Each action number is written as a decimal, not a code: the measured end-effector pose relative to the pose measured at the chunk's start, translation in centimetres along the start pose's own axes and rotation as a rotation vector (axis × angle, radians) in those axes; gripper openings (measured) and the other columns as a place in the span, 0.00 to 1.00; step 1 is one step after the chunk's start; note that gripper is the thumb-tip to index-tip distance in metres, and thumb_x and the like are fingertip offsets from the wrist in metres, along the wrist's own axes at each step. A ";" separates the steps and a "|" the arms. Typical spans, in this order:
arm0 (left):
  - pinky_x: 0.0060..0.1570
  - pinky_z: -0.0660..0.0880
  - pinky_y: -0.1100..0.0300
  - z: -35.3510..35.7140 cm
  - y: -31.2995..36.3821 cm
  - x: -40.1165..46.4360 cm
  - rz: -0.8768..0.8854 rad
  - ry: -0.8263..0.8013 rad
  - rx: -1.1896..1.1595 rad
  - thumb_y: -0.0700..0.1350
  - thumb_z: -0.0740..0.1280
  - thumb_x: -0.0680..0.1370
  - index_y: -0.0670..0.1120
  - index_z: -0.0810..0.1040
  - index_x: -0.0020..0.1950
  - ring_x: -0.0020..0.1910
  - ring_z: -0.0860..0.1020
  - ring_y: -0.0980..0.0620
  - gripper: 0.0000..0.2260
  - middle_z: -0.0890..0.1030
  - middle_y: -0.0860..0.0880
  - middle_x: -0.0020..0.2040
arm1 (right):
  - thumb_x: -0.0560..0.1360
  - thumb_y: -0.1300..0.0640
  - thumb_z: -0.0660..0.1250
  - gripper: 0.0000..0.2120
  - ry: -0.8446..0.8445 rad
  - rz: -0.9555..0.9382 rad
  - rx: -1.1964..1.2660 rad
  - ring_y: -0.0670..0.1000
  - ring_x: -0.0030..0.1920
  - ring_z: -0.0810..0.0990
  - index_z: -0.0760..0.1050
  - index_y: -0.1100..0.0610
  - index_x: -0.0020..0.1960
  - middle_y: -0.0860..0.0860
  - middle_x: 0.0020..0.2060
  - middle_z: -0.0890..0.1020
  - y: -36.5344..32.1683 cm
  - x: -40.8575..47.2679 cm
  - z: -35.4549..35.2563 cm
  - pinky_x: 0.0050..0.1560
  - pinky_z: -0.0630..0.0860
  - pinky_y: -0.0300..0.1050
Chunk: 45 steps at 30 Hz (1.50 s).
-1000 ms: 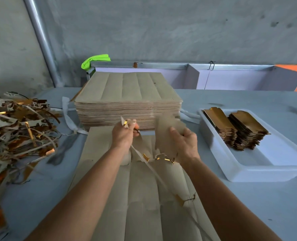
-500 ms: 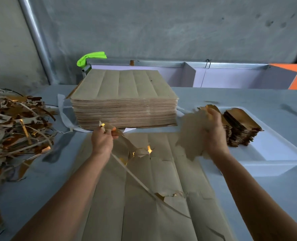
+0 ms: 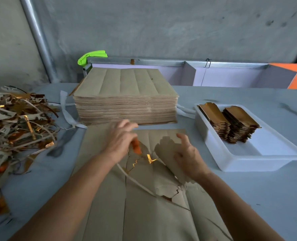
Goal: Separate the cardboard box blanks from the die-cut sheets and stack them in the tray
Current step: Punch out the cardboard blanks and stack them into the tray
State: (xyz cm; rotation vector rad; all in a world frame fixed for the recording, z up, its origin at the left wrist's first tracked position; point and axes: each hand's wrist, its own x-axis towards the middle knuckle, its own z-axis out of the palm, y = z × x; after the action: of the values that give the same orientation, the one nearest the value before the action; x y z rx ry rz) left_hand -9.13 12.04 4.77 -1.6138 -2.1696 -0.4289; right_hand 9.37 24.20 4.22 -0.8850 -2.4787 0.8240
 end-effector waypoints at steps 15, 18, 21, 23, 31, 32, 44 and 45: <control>0.63 0.67 0.47 3.7 5.0 0.1 -0.163 -0.788 -0.119 0.68 0.66 0.69 0.50 0.60 0.73 0.67 0.68 0.45 0.39 0.65 0.49 0.69 | 0.73 0.61 0.65 0.03 0.323 0.405 0.453 0.61 0.43 0.80 0.72 0.56 0.44 0.57 0.40 0.78 1.9 -1.9 -1.2 0.39 0.80 0.60; 0.52 0.70 0.53 3.6 5.3 0.4 -0.200 -0.786 -0.129 0.66 0.71 0.66 0.48 0.68 0.64 0.59 0.73 0.46 0.35 0.70 0.49 0.61 | 0.74 0.60 0.66 0.04 0.304 0.422 0.505 0.62 0.41 0.81 0.72 0.54 0.47 0.57 0.42 0.78 2.7 -2.3 -2.0 0.28 0.79 0.59; 0.49 0.71 0.56 3.6 5.0 0.8 -0.227 -0.786 -0.153 0.60 0.76 0.64 0.46 0.70 0.60 0.55 0.75 0.46 0.32 0.75 0.47 0.57 | 0.74 0.60 0.65 0.04 0.283 0.431 0.550 0.61 0.42 0.81 0.72 0.54 0.48 0.58 0.44 0.79 3.1 -2.5 -2.0 0.33 0.81 0.60; 0.47 0.72 0.58 3.7 4.7 0.8 -0.277 -0.785 -0.228 0.56 0.78 0.64 0.46 0.72 0.58 0.53 0.76 0.48 0.29 0.76 0.48 0.55 | 0.74 0.61 0.65 0.06 0.275 0.443 0.562 0.60 0.42 0.81 0.72 0.55 0.50 0.58 0.44 0.79 3.1 -2.5 -2.0 0.31 0.81 0.58; 0.26 0.63 0.70 4.3 4.1 -0.2 -0.321 -0.669 -0.503 0.43 0.77 0.68 0.50 0.75 0.34 0.30 0.69 0.60 0.10 0.72 0.55 0.32 | 0.77 0.65 0.61 0.20 0.317 0.337 0.461 0.57 0.51 0.77 0.67 0.52 0.67 0.57 0.57 0.76 3.3 -2.0 -1.9 0.53 0.78 0.55; 0.27 0.64 0.70 4.3 4.1 -0.3 -0.314 -0.658 -0.508 0.42 0.76 0.68 0.49 0.75 0.34 0.30 0.69 0.60 0.10 0.73 0.55 0.32 | 0.78 0.66 0.61 0.22 0.321 0.315 0.448 0.55 0.50 0.76 0.65 0.51 0.69 0.56 0.56 0.76 3.3 -2.0 -1.8 0.52 0.77 0.51; 0.38 0.71 0.69 -0.9 0.9 -1.0 -0.392 -0.240 -0.906 0.36 0.76 0.67 0.49 0.78 0.38 0.35 0.73 0.59 0.10 0.77 0.55 0.34 | 0.75 0.73 0.51 0.27 0.274 0.150 0.076 0.55 0.44 0.73 0.71 0.53 0.67 0.58 0.50 0.76 2.4 -2.0 -2.7 0.46 0.74 0.50; 0.39 0.71 0.68 -1.2 0.7 -1.4 -0.406 -0.221 -0.946 0.36 0.75 0.68 0.48 0.78 0.38 0.36 0.74 0.58 0.10 0.77 0.55 0.35 | 0.75 0.73 0.52 0.26 0.234 0.151 0.022 0.57 0.46 0.75 0.74 0.53 0.64 0.59 0.53 0.78 2.1 -1.7 -2.6 0.47 0.75 0.48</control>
State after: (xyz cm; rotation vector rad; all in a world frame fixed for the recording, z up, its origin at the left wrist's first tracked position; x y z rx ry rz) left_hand -7.97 10.51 5.20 -1.6471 -2.6561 -1.6666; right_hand 12.95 25.42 4.57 -1.1044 -2.2185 0.7478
